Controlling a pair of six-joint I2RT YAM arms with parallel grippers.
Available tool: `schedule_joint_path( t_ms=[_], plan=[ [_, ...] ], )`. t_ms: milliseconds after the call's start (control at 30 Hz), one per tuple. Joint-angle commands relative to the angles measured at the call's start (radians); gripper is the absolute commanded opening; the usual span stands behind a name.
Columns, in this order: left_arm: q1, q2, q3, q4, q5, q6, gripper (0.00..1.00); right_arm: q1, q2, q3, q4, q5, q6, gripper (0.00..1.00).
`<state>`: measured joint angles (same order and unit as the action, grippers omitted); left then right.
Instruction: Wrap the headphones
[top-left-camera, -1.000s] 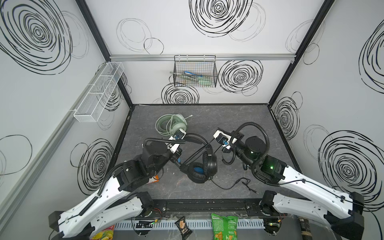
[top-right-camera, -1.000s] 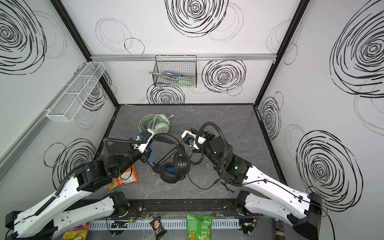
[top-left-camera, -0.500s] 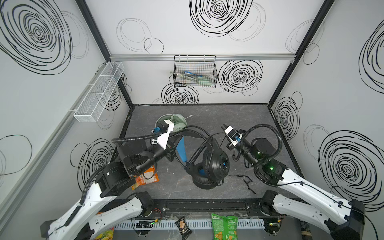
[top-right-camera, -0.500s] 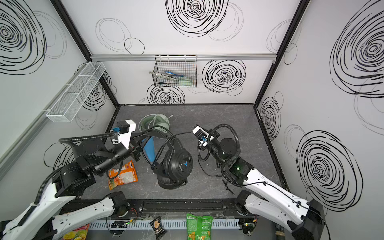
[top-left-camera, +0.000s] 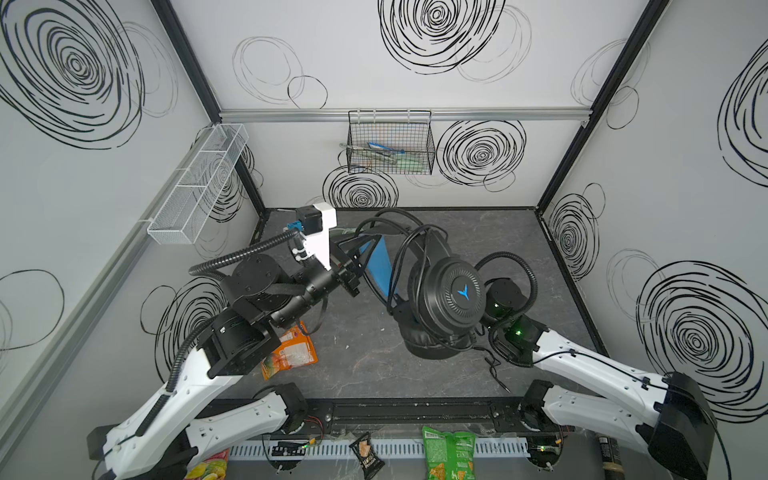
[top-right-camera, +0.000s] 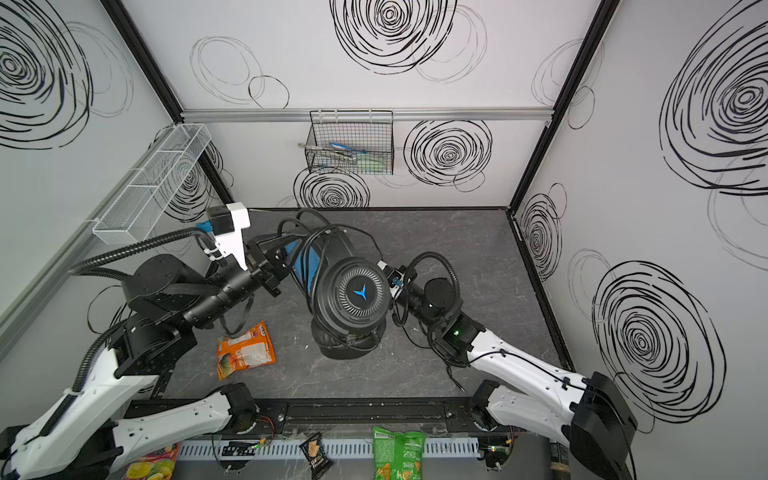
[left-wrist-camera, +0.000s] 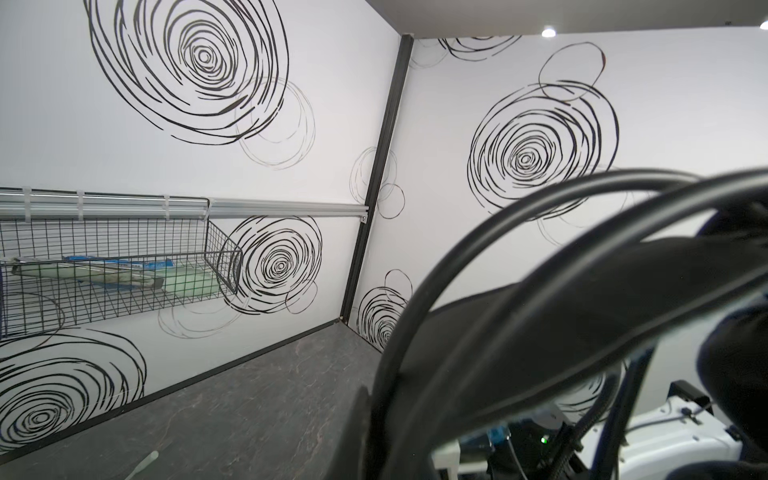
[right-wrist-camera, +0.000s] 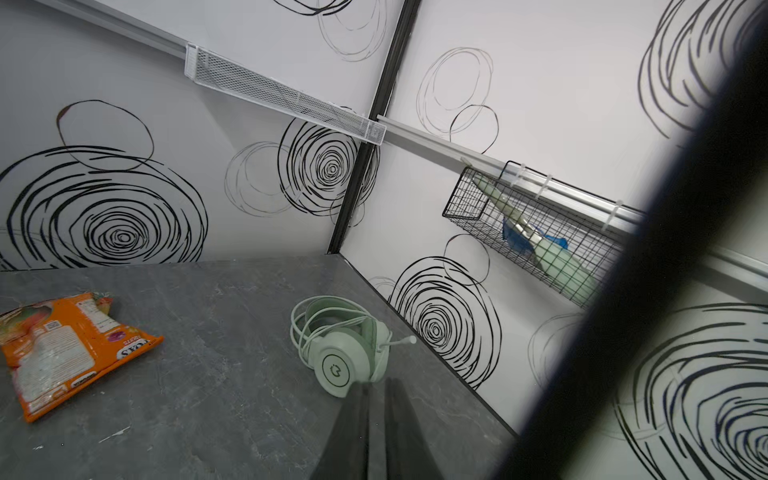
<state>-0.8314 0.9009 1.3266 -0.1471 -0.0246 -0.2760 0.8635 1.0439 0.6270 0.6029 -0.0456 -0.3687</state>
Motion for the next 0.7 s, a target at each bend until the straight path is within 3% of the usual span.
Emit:
schedule_joint_path(
  t_ms=[0, 133, 300, 667],
  plan=[
    [0.008, 0.042, 0.091, 0.241, -0.035, -0.096, 0.00, -0.001, 0.019, -0.007, 0.077, -0.043, 0.049, 0.13],
    [0.010, 0.124, 0.188, 0.251, -0.075, -0.100, 0.00, 0.002, 0.041, -0.012, 0.088, -0.049, 0.059, 0.13],
    [0.014, 0.189, 0.257, 0.266, -0.204, -0.093, 0.00, 0.027, 0.062, -0.018, 0.093, -0.042, 0.072, 0.11],
    [0.048, 0.304, 0.292, 0.344, -0.402, -0.031, 0.00, 0.176, 0.154, 0.004, 0.026, 0.154, 0.040, 0.02]
  ],
)
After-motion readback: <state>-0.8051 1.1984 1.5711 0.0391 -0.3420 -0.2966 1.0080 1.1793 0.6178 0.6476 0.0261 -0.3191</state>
